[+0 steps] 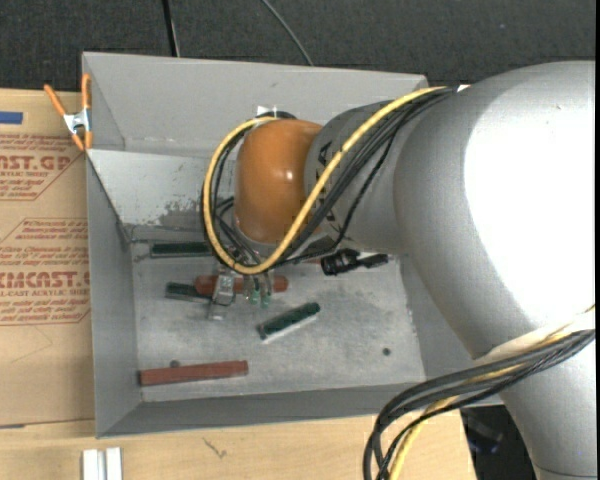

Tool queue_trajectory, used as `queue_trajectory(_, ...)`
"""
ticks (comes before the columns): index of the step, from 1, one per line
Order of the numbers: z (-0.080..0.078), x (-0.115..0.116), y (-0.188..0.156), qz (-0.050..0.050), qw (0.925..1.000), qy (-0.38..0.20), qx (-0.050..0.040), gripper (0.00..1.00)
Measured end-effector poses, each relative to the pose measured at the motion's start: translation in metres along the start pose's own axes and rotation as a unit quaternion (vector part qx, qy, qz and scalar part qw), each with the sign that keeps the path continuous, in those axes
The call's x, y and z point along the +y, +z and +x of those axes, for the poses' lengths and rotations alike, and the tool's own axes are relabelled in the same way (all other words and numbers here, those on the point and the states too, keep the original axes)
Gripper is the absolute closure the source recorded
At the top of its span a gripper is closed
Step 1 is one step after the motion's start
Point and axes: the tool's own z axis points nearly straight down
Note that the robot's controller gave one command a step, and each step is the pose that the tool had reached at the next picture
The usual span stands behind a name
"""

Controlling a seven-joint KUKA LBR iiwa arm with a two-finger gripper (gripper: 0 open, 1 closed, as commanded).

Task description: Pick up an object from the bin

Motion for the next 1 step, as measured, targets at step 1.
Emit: queue_trajectory(1, -0.0005, 0.0005, -0.0087, -0.001, 1.0000, 0.000, -0.0013, 1.00)
